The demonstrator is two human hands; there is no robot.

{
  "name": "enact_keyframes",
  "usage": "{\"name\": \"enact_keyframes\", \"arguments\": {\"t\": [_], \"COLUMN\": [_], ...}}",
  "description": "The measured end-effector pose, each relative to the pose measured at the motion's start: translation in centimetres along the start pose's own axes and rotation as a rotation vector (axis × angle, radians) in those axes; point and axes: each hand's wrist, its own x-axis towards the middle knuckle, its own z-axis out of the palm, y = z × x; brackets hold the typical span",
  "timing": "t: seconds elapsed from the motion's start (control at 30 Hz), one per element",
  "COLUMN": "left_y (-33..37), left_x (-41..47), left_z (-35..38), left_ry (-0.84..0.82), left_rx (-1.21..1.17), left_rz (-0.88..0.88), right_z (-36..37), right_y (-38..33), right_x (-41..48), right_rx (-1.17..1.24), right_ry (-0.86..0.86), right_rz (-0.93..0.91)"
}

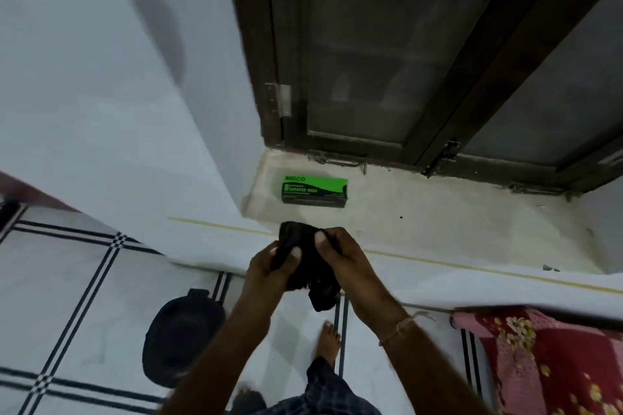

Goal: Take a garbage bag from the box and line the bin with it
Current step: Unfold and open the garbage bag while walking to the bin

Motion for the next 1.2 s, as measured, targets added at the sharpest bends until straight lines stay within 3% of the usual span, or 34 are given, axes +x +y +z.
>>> {"name": "enact_keyframes", "arguments": {"t": [0.13,0.2,0.3,0.4,0.5,0.63,0.67,0.77,0.83,0.93,1.0,1.07,1.13,1.2], "left_y": [-2.2,-3.5,-4.6,-6.7,-8.7,-9.8,-10.0,-10.4,-11.3,-11.5,-11.8,-12.9,-13.7,-13.3], "left_x": [-2.5,-4.5,-8.9,-13.4,-18.2,-23.7,-25.0,-28.1,-29.4,-31.1,-32.0,-32.9,-34.1,-35.2], "left_z": [-6.7,-10.7,-16.0,-22.5,-30.3,-37.3,-38.5,-41.0,-42.2,-43.4,-44.3,-45.4,-46.2,-46.0], "left_ry": [0.144,0.100,-0.039,0.024,0.113,0.236,0.204,0.111,0.251,0.454,0.499,0.500,0.489,0.433], "left_rx": [-0.280,-0.344,-0.122,-0.016,-0.277,-0.528,-0.501,-0.132,-0.130,-0.412,-0.444,-0.296,0.156,0.546], "left_rz": [-0.087,-0.102,-0.128,-0.139,-0.272,-0.314,-0.310,-0.248,-0.205,-0.182,-0.181,-0.177,-0.107,0.097], "right_z": [4.9,8.6,15.2,21.5,27.1,31.7,32.8,34.9,35.8,36.3,36.4,36.6,37.1,38.1], "right_y": [1.6,2.6,4.3,5.3,6.2,6.7,6.7,6.4,6.3,6.7,7.6,8.2,8.0,7.0], "right_x": [-2.3,-3.9,-6.9,-11.0,-16.6,-22.4,-23.5,-25.8,-27.2,-29.7,-31.1,-32.3,-33.3,-33.9], "right_rx": [-0.088,-0.176,-0.203,-0.106,-0.047,-0.073,-0.085,-0.066,-0.090,-0.204,-0.156,-0.031,0.015,-0.043], "right_ry": [0.018,0.016,-0.016,-0.021,-0.080,-0.161,-0.161,-0.206,-0.268,-0.304,-0.276,-0.262,-0.295,-0.359], "right_rz": [0.012,-0.006,-0.022,0.030,0.111,0.192,0.189,0.150,0.160,0.183,0.182,0.162,0.112,0.052]}}
